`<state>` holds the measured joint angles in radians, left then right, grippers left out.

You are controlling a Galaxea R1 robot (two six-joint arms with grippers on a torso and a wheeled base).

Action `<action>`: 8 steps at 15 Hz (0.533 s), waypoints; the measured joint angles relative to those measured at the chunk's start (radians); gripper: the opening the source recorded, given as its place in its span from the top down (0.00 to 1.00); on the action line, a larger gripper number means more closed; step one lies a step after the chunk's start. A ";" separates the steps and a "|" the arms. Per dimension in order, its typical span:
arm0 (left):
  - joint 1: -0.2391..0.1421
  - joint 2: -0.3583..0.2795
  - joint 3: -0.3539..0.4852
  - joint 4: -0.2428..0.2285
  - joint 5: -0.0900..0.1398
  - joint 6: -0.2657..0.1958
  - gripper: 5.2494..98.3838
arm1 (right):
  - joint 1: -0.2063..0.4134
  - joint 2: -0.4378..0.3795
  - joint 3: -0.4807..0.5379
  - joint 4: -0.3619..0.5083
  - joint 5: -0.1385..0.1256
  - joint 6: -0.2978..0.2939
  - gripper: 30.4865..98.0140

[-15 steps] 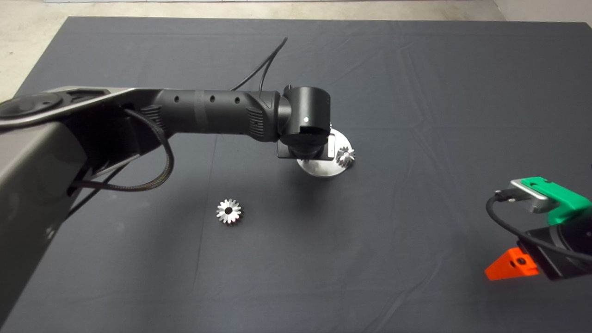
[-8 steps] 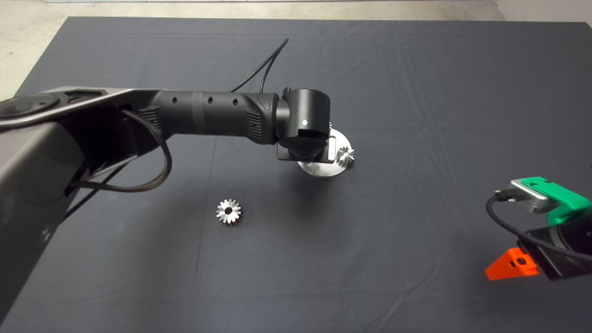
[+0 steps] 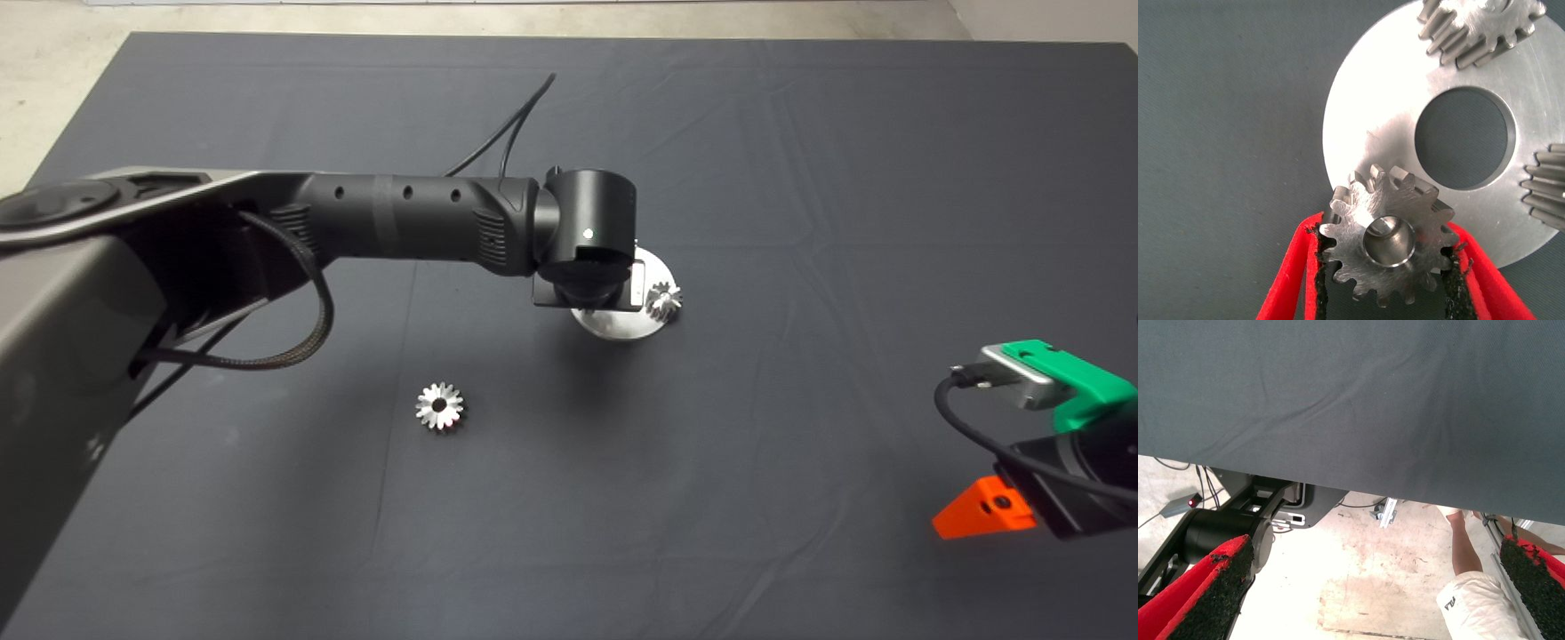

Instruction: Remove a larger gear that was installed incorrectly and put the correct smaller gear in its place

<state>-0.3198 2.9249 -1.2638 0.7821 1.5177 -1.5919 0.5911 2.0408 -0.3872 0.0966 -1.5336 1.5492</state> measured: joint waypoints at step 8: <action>0.007 -0.002 -0.002 0.008 -0.006 0.000 0.67 | 0.000 0.000 0.000 0.000 0.001 0.000 0.01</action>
<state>-0.3132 2.9226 -1.2657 0.7898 1.5115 -1.5923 0.5911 2.0411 -0.3872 0.0966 -1.5328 1.5489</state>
